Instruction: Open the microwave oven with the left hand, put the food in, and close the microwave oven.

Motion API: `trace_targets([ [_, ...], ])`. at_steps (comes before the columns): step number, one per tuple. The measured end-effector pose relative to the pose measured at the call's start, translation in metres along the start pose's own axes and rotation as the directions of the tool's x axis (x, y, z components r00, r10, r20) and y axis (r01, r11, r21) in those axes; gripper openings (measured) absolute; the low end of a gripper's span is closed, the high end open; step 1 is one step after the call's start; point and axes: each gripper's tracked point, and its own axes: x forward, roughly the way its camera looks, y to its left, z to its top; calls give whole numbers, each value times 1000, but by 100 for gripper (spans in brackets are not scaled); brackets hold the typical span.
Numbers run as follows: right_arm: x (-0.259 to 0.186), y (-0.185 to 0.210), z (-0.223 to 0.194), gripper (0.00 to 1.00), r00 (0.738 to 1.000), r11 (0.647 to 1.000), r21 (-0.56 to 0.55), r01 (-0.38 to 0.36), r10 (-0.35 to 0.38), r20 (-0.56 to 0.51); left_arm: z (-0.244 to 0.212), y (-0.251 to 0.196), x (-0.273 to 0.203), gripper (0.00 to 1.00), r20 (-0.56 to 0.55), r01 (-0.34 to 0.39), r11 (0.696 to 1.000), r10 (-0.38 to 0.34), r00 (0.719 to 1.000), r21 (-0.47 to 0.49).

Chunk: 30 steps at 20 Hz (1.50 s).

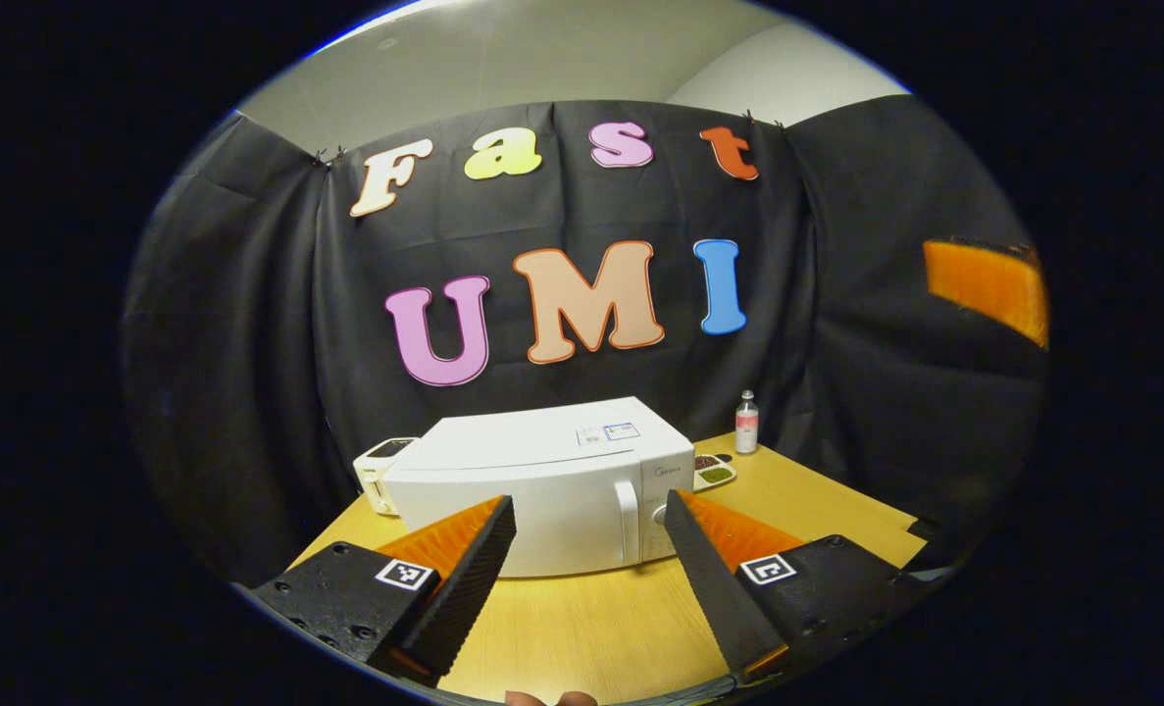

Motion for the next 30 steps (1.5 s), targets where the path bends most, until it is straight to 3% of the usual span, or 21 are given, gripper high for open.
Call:
trace_targets([
  [6,-7,-36,-16,98,997,1000,5,21,-21,-74,-43,-25,64,98,-43,24,999,-22,999,48],
  [10,-8,-54,-15,97,994,994,104,35,-24,-102,-69,-41,109,98,-51,23,999,-22,998,27],
  [16,-3,-81,-22,97,989,994,71,82,-73,-127,-120,-48,160,98,-107,8,1000,-6,994,18],
  [19,-12,-88,-30,96,985,994,47,102,-94,-148,-145,-52,175,98,-158,3,999,-10,987,-44],
  [22,-19,-99,-36,96,978,991,22,129,-124,-166,-162,-44,180,99,-210,-42,998,29,977,-56],
  [26,-19,-104,-39,97,975,988,42,148,-139,-176,-169,-44,187,97,-223,-49,996,30,974,-79],
  [28,-18,-103,-40,97,976,990,36,133,-125,-178,-166,-43,191,84,-210,-61,995,44,977,-75],
  [30,-20,-107,-39,96,977,991,18,130,-125,-173,-167,-42,191,27,-207,-70,995,53,977,-77],
])
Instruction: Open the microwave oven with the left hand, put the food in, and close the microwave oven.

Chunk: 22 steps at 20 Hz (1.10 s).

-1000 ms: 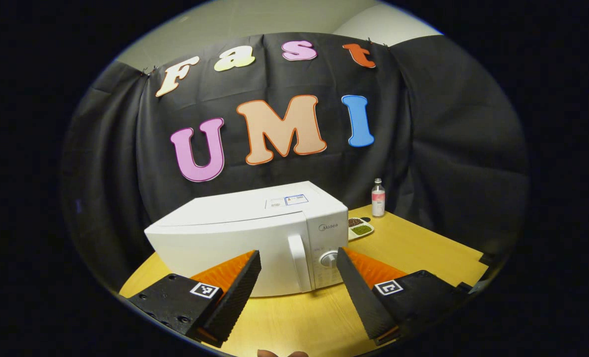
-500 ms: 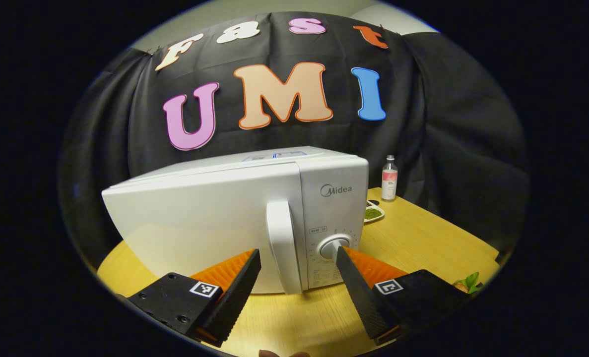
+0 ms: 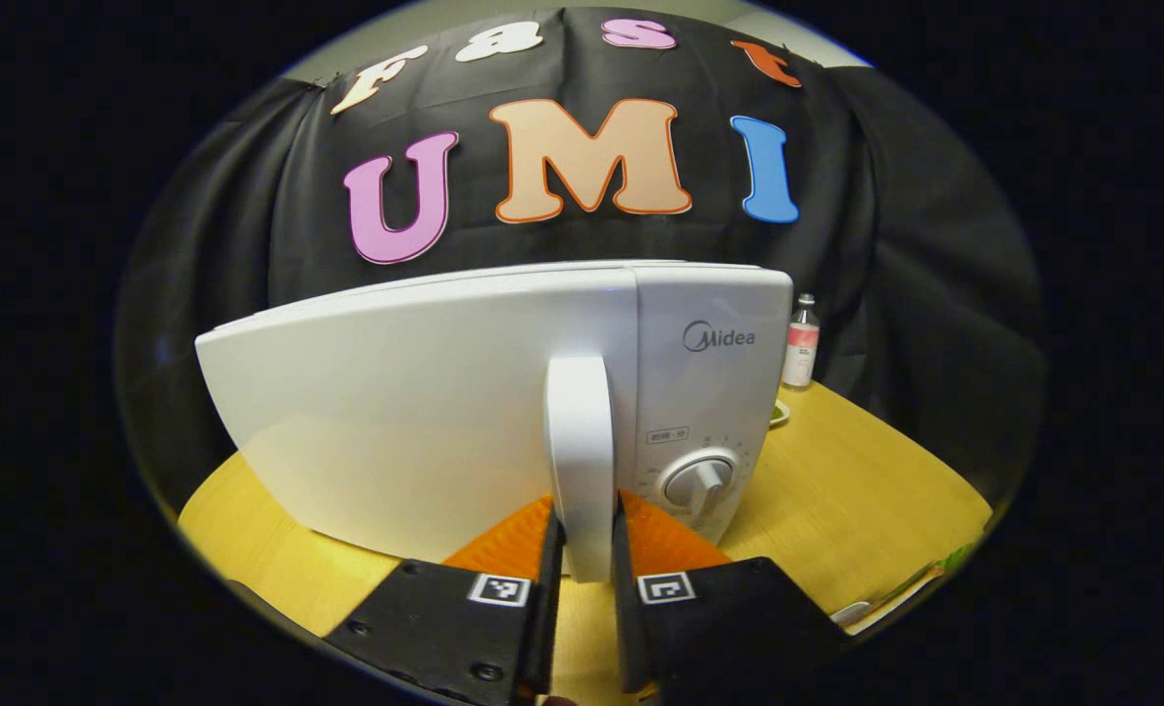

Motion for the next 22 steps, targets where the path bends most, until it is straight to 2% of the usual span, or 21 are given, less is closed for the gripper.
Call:
trace_targets([
  [4,-3,-4,-2,97,1000,1000,21,10,-10,-3,-1,-3,0,18,-7,44,998,-44,999,38],
  [7,-4,0,-6,98,1000,999,32,-2,2,-6,-3,-4,-2,4,-26,77,996,-76,997,42],
  [14,-5,1,-4,97,1000,999,52,-7,7,12,-5,-4,-4,0,-75,92,995,-89,993,41],
  [16,-5,-3,-5,97,1000,997,80,7,-8,11,-19,-3,-23,1,-132,113,993,-109,985,25],
  [17,-4,-5,-5,97,1000,995,99,15,-16,16,-16,-1,-37,1,-89,136,990,-131,987,43],
  [20,6,-17,-15,96,999,995,84,54,-55,4,-33,16,-93,1,-103,164,986,-161,982,30],
  [22,11,-9,-19,97,999,994,109,32,-30,-15,-49,32,-127,0,-149,193,981,-186,971,33],
])
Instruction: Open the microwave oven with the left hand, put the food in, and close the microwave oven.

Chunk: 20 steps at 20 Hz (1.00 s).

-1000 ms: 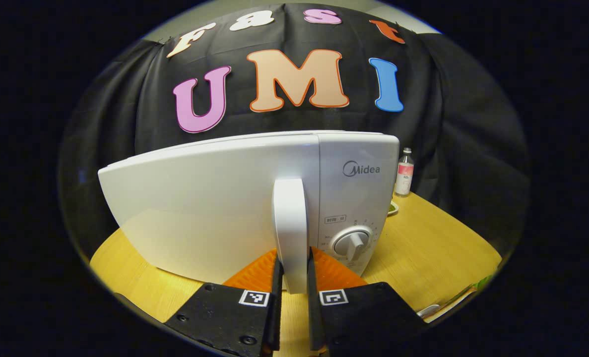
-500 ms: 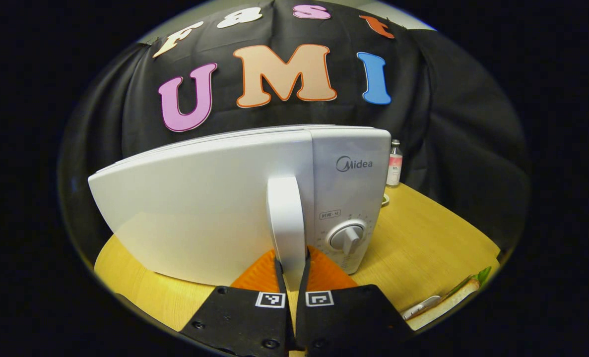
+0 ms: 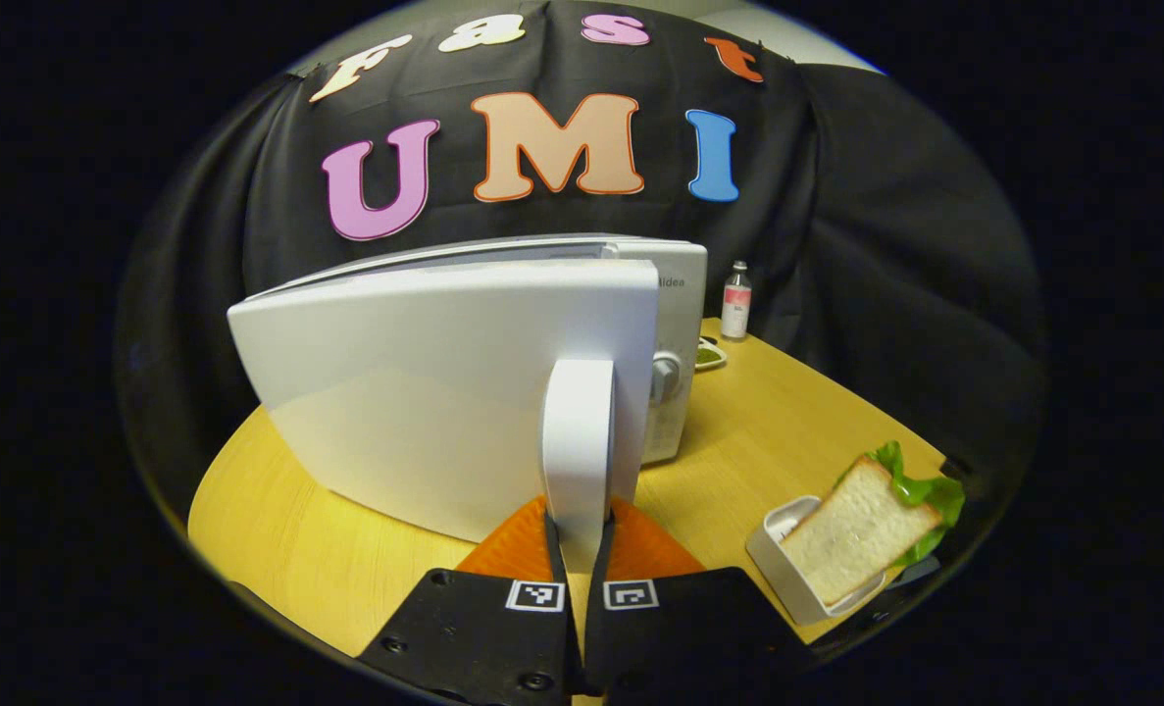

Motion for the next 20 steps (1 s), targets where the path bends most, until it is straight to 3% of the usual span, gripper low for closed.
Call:
trace_targets([
  [3,12,13,-4,97,999,999,46,-29,30,-13,-24,17,-41,0,-55,59,998,-58,997,24],
  [5,19,20,-11,97,1000,1000,-10,-21,21,-19,-35,33,-65,1,-70,57,998,-56,996,11],
  [8,21,43,-10,96,999,996,-81,-32,31,-7,-54,68,-100,0,-90,-19,1000,21,996,16],
  [11,19,73,-15,97,998,998,-44,-55,53,-24,-70,114,-134,0,-106,-107,994,104,989,-20],
  [16,6,121,-15,97,998,998,-28,-56,55,-28,-92,188,-173,0,-123,-192,979,183,975,-63],
  [18,-2,139,-17,96,999,997,-57,-50,49,-21,-95,203,-181,0,-102,-174,977,162,982,-126],
  [20,-9,155,-24,97,999,996,-75,-38,36,-26,-98,211,-182,0,-89,-147,982,137,987,-117],
])
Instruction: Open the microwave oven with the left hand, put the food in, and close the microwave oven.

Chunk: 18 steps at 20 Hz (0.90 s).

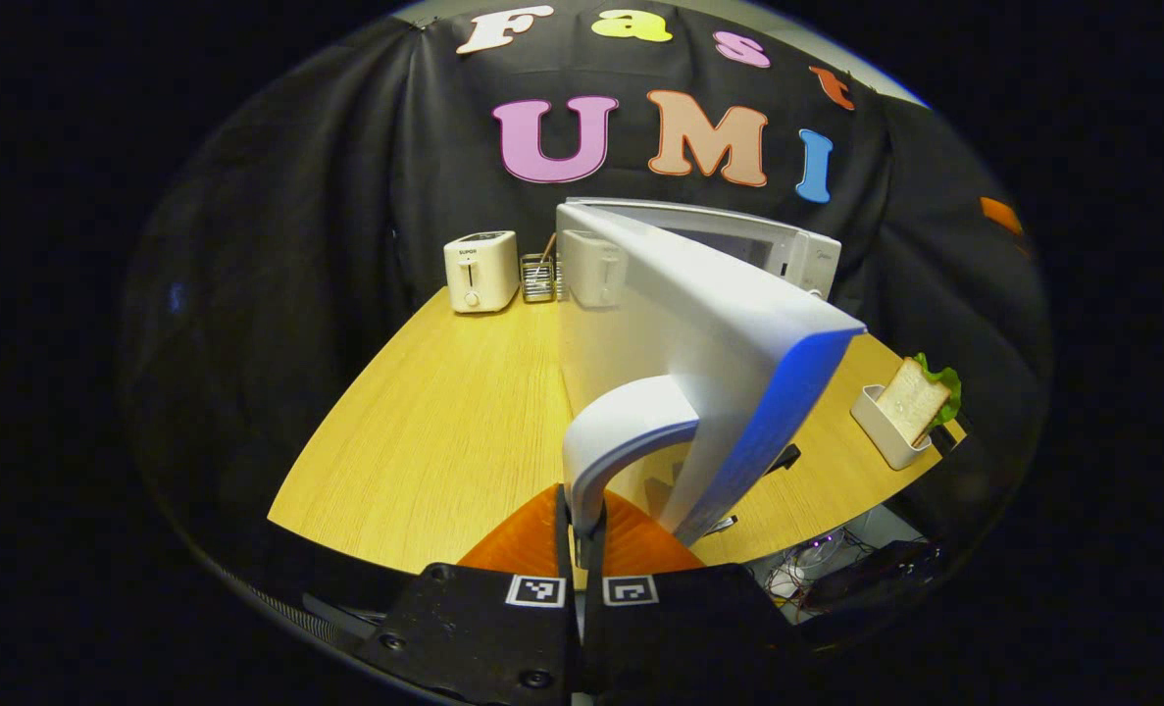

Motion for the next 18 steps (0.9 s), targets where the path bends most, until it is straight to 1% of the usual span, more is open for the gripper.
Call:
trace_targets([
  [3,-9,10,-10,97,999,999,-35,36,-37,-14,2,8,2,0,0,35,999,-35,999,38],
  [6,-19,13,-12,97,998,995,-75,60,-62,-14,0,14,1,0,5,51,998,-51,999,42],
  [8,-21,12,-17,97,997,994,-87,67,-69,-25,0,12,0,2,4,63,998,-63,998,23],
  [9,-20,11,-20,97,997,994,-87,66,-69,-35,-1,10,-1,4,1,64,998,-64,998,14],
  [10,-18,11,-23,97,997,994,-86,66,-70,-40,-2,9,-2,7,1,61,998,-61,998,10],
  [11,-13,8,-29,97,996,994,-85,68,-72,-50,-1,10,0,9,4,48,999,-48,999,13],
  [12,-7,7,-35,97,996,994,-80,68,-73,-58,-2,12,0,14,-10,30,999,-30,999,10],
  [15,14,7,-63,97,992,996,-65,53,-60,-111,0,5,0,88,-17,19,1000,-19,1000,5],
  [16,20,7,-73,97,990,997,-61,47,-55,-130,4,3,0,94,-8,16,1000,-16,1000,16],
  [17,25,5,-82,98,988,998,-56,42,-50,-144,3,1,0,97,-20,11,999,-10,1000,31],
  [18,31,2,-90,98,986,998,-47,42,-48,-157,4,0,1,96,-22,6,999,-6,1000,41],
])
